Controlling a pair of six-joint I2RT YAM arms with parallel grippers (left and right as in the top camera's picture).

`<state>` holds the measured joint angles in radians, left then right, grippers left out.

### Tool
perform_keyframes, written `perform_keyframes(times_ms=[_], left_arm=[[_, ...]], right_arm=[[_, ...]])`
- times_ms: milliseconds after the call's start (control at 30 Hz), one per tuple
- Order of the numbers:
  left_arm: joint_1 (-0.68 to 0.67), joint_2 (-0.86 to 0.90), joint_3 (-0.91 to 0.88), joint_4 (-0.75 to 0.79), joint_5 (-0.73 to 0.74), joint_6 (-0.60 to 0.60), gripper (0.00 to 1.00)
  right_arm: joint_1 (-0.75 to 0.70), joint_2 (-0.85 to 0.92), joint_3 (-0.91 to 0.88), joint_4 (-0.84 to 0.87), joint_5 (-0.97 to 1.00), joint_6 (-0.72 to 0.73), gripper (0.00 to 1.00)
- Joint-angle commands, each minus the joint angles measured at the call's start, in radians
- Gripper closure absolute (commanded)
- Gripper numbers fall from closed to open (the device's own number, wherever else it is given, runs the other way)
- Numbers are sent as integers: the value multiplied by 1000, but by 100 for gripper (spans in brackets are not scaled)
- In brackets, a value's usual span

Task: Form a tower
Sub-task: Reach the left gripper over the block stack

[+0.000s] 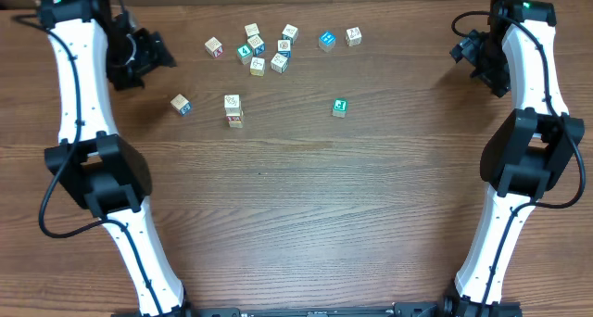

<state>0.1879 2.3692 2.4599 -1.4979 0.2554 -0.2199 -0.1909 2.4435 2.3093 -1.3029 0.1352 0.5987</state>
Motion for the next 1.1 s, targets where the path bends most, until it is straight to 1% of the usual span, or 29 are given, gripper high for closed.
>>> perform_keyframes(times_ms=[0, 100, 200, 400, 500, 600, 700, 867, 1067], left_arm=[[-66, -32, 18, -25, -24, 97, 20], [-116, -32, 18, -34, -47, 135, 19], [-159, -32, 18, -32, -72, 135, 15], [-233, -32, 18, -74, -134, 137, 14], [-268, -32, 16, -90, -136, 134, 9], [-297, -32, 11, -107, -160, 123, 0], [-324, -32, -3, -112, -220, 76, 0], [-355, -32, -61, -82, -222, 61, 2], [-373, -32, -167, -5, -222, 55, 4]], right_arm=[[-3, -49, 8, 1, 2, -1, 0], [-3, -49, 8, 1, 2, -1, 0], [-3, -49, 9, 1, 2, -1, 0], [-3, -49, 9, 1, 2, -1, 0], [-3, -49, 9, 1, 2, -1, 0], [-3, -49, 9, 1, 2, -1, 0], [-3, -49, 8, 1, 2, -1, 0], [-3, -49, 8, 1, 2, 0, 0], [-3, -49, 8, 1, 2, -1, 0]])
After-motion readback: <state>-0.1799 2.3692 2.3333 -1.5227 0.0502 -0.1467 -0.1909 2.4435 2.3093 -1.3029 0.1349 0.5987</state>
